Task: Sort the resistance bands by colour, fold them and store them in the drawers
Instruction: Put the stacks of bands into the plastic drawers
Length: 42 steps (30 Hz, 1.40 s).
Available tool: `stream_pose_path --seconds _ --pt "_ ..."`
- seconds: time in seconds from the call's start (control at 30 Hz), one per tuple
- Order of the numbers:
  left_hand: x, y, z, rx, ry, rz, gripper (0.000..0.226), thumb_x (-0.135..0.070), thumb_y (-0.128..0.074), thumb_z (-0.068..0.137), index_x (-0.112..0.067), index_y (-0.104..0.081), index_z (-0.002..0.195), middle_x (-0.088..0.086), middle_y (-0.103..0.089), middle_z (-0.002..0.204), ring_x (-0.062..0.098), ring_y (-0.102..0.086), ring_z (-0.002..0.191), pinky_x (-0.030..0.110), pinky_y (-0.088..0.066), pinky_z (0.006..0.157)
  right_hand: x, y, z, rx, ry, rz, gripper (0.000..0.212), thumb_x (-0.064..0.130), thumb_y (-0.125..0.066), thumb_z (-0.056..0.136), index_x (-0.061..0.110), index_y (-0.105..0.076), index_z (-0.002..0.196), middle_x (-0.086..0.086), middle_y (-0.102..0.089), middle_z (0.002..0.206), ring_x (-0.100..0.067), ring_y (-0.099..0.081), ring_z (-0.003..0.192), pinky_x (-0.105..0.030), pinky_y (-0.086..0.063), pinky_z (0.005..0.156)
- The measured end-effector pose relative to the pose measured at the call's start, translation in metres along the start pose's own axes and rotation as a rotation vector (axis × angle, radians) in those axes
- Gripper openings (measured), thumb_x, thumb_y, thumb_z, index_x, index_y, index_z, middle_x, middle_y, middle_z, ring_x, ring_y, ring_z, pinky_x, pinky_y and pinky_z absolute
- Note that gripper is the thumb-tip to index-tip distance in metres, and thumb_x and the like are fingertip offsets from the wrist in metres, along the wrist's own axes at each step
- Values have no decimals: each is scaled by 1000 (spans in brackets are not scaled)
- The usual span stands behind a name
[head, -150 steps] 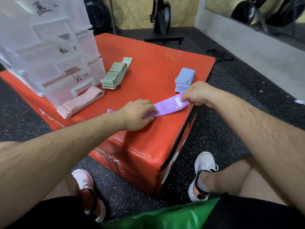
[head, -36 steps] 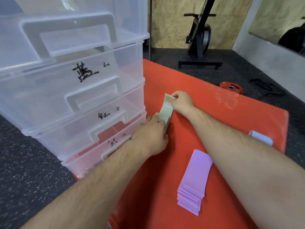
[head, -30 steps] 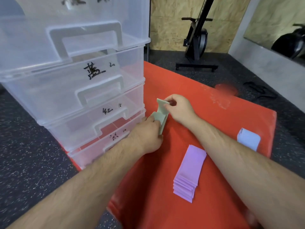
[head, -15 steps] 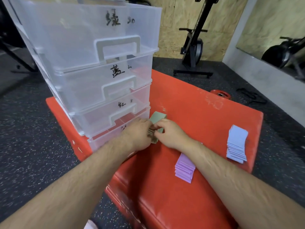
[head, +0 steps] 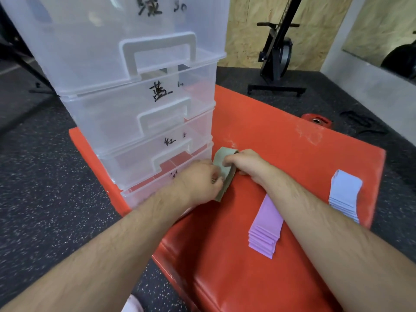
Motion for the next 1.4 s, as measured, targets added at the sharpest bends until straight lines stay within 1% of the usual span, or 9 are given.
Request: stream_pose_path --seconds 0.17,0.33,0.53,0.73,0.83,1.0,1.2,1.3,1.4 --pt "-12 5 8 -130 85 -54 21 -39 -55 93 -18 -54 95 4 -52 105 28 -57 99 32 -41 78 4 17 -8 72 97 22 53 28 -75 49 6 -64 96 -6 -64 79 -21 -62 69 -46 -59 70" --pt "-25 16 15 -253 125 -622 83 -41 -76 77 -16 -33 143 0 -46 139 13 -49 124 31 -43 100 26 60 -49 54 317 108 28 5 -72 71 10 -64 97 -1 -64 78 -14 -58 71 -33 -46 67" --pt "-58 52 -9 -105 -54 -957 47 -27 -84 73 -20 -59 113 -7 -69 106 7 -65 99 23 -51 84 53 116 -110 81 507 349 25 -13 -64 82 7 -57 95 -3 -63 77 -8 -63 67 -22 -53 63" --pt "-81 82 -69 -13 -25 -1092 42 -8 -75 75 -11 -61 114 11 -70 95 14 -67 83 32 -57 73 88 135 -166 154 685 410 30 4 -70 69 9 -59 96 3 -65 78 -8 -59 71 -18 -48 65" --pt "-77 126 -101 -112 14 -1057 39 -13 -78 76 -17 -63 112 3 -71 88 9 -65 80 24 -53 72 103 145 -183 92 747 459 40 7 -72 69 -2 -56 104 2 -66 81 -8 -61 71 -19 -50 65" --pt "-93 188 -136 -220 115 -764 88 -72 -79 53 -38 -40 125 -5 -59 112 4 -63 97 23 -56 82 131 122 -211 -132 814 363 41 23 -77 65 14 -57 100 -4 -67 83 -16 -62 71 -34 -50 66" --pt "-100 243 -159 -430 157 -667 53 -29 -81 80 -30 -43 117 1 -68 95 19 -72 71 41 -61 67 207 114 -254 -181 939 307 32 21 -79 71 25 -58 95 1 -69 89 -14 -64 77 -33 -51 70" --pt "-95 301 -174 -536 131 -587 47 -32 -82 79 -33 -54 117 -7 -68 96 5 -70 72 24 -59 61 254 125 -259 -31 947 357 40 16 -80 71 26 -56 102 -5 -69 99 -16 -66 80 -35 -55 70" --pt "-82 359 -180 -571 113 -487 47 -47 -85 70 -40 -61 110 -6 -69 100 8 -71 82 31 -60 76 303 133 -255 95 955 356 52 4 -75 74 23 -54 118 -10 -64 113 -19 -67 90 -29 -58 66"
Point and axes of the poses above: each hand's wrist, its own z-axis towards the middle knuckle, its own y-axis out of the back of the hand, x = y × z, the point moved 6 cm from there along z, towards the middle knuckle
